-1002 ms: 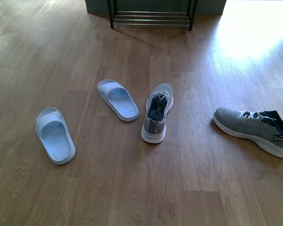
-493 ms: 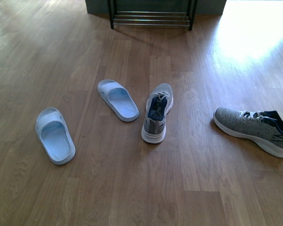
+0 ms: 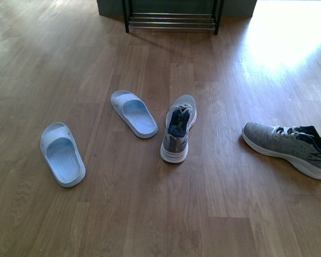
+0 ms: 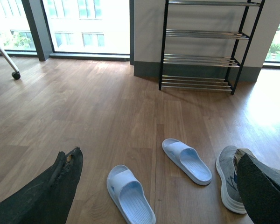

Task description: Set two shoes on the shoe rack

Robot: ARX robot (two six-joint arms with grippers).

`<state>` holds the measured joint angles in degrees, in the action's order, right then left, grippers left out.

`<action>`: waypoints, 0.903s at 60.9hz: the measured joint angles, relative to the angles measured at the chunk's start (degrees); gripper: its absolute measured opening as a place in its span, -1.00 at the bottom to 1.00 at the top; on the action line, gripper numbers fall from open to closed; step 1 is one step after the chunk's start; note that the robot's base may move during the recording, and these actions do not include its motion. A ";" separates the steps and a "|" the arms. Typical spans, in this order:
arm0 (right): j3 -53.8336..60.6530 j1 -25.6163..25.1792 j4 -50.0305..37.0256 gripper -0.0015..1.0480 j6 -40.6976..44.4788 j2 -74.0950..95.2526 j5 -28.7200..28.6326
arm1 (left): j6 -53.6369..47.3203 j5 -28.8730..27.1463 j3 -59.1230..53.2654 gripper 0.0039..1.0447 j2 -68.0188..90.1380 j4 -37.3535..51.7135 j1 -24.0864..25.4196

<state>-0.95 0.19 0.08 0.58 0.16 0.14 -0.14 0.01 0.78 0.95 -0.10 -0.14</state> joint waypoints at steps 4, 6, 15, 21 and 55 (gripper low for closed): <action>0.00 0.00 0.00 0.82 0.00 0.00 0.00 | 0.00 0.00 0.00 0.83 0.00 0.00 0.00; 0.00 0.00 0.00 0.82 0.00 0.00 0.00 | 0.00 0.00 0.00 0.83 0.00 0.00 0.00; 0.00 0.00 0.00 0.82 0.00 0.00 0.00 | 0.00 0.00 0.00 0.83 0.00 0.00 0.00; 0.00 0.00 0.00 0.82 0.00 0.00 0.00 | 0.00 0.00 0.00 0.83 0.00 0.00 0.00; 0.00 0.00 0.00 0.82 0.00 0.00 -0.20 | 0.00 -0.17 0.00 0.83 0.00 0.00 0.00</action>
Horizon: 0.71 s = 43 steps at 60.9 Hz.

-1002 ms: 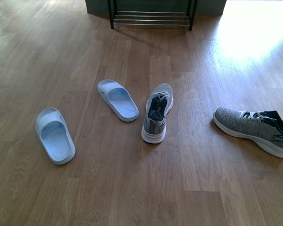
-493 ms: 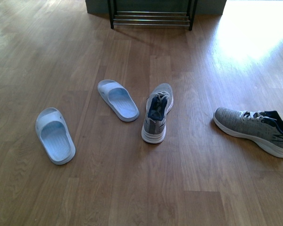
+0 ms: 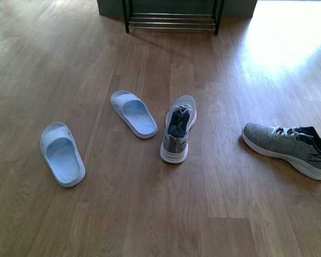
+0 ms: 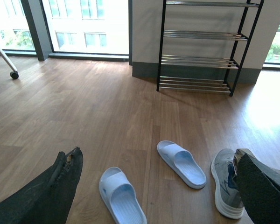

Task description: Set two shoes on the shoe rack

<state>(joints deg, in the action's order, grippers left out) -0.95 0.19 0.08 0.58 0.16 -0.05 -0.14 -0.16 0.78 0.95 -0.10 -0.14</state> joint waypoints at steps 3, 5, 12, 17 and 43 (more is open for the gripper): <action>0.00 0.00 0.00 0.82 0.00 0.00 0.00 | 0.00 0.02 0.00 0.83 0.00 0.00 0.00; 0.00 0.00 0.00 0.82 0.00 0.00 0.02 | 0.00 0.04 0.00 0.83 0.00 0.00 0.00; 0.00 0.00 0.00 0.82 0.00 0.00 0.28 | 0.00 0.24 0.00 0.83 0.00 0.00 0.02; 0.00 0.00 0.00 0.82 0.00 0.00 0.22 | 0.00 0.20 0.00 0.83 0.00 0.00 0.02; 0.00 0.00 0.00 0.82 0.00 0.00 0.00 | 0.00 -0.04 0.00 0.83 0.00 0.00 0.02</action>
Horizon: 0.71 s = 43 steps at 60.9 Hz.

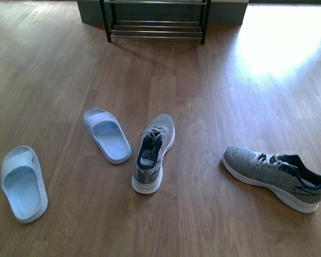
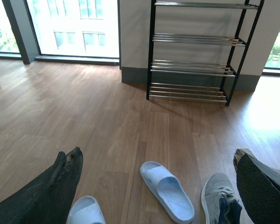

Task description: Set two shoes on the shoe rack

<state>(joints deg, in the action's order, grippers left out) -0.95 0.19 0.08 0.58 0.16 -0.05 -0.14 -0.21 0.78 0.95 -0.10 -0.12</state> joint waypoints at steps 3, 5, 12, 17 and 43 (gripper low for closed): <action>0.00 0.00 0.00 0.82 0.00 0.00 0.00 | 0.02 0.07 0.00 0.83 0.00 0.00 0.00; 0.00 0.00 0.00 0.82 0.00 0.00 0.00 | 0.00 0.07 0.00 0.83 0.00 0.00 0.00; 0.00 0.00 0.00 0.82 0.00 0.07 0.26 | 0.00 0.33 0.00 0.83 -0.02 0.02 0.02; 0.00 0.00 0.00 0.82 0.00 0.09 0.22 | 0.00 0.24 0.02 0.83 -0.02 0.02 0.02; 0.00 0.00 0.00 0.82 0.00 0.00 0.20 | 15.08 -21.57 2.91 0.83 7.72 -10.27 -2.95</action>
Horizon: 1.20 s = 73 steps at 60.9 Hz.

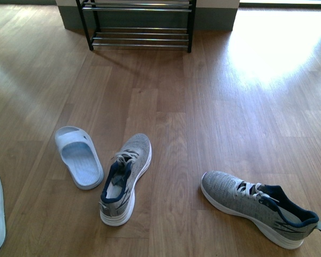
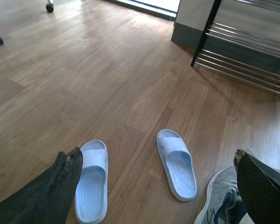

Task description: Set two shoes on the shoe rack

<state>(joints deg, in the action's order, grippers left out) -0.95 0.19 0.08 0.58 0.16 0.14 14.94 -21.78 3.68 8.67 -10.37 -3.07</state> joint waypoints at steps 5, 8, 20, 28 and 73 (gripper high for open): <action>0.00 0.00 0.00 0.82 0.00 0.00 0.00 | 2.10 4.87 1.29 0.83 2.80 -0.76 4.72; 0.00 0.00 0.00 0.82 0.00 0.00 0.00 | 2.97 12.24 2.14 0.83 9.77 0.66 11.65; 0.00 0.00 0.00 0.82 0.00 0.00 0.00 | -1.38 22.73 2.19 0.83 35.63 14.69 22.86; 0.00 0.00 0.00 0.82 0.00 0.00 -0.02 | -4.33 21.24 3.30 0.83 56.46 27.58 20.70; 0.00 0.00 0.00 0.82 0.00 0.00 -0.02 | -5.64 21.73 9.03 0.83 53.66 21.70 13.14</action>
<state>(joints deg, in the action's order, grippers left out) -0.95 0.19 0.08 0.58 0.16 0.12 9.30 -0.05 12.71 62.33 11.33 10.07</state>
